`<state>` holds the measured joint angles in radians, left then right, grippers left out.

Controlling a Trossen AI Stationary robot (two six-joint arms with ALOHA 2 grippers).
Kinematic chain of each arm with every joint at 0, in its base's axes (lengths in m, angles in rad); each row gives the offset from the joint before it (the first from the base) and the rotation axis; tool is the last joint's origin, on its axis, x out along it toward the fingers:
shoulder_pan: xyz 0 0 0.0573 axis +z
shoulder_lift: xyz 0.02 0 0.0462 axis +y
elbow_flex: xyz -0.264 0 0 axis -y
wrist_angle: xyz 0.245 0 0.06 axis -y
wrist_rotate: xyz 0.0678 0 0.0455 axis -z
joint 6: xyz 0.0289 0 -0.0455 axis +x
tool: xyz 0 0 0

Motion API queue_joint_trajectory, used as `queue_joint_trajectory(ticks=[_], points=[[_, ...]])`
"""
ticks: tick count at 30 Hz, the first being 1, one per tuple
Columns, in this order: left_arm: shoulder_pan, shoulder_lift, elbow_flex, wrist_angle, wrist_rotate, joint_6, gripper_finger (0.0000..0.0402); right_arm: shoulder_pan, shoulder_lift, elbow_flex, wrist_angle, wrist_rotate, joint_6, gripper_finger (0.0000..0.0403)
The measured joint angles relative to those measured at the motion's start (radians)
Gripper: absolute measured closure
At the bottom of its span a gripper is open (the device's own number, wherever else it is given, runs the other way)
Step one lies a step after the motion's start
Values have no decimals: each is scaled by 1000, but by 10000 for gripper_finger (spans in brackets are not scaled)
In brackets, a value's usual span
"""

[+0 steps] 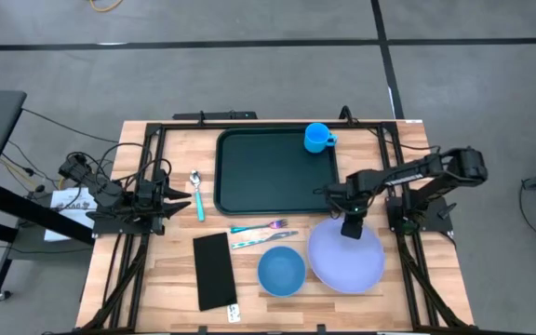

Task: Set up tray
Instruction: Put the light purple plate in the bottom right of the black serving tray

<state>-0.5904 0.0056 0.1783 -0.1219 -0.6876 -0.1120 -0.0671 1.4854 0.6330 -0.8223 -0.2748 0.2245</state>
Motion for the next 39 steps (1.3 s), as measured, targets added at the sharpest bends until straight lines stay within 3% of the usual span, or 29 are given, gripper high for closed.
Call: queue_joint_trajectory(ticks=[22, 31, 39], points=[[0, 0, 0, 0, 0, 0, 307, -27, -73, 16, -39, -36, -11, 401], [0, 0, 0, 0, 0, -1, 307, -60, -73, 108, -199, -26, -21, 402], [0, 0, 0, 0, 0, -1, 307, -143, -73, 250, -377, 85, -104, 402]])
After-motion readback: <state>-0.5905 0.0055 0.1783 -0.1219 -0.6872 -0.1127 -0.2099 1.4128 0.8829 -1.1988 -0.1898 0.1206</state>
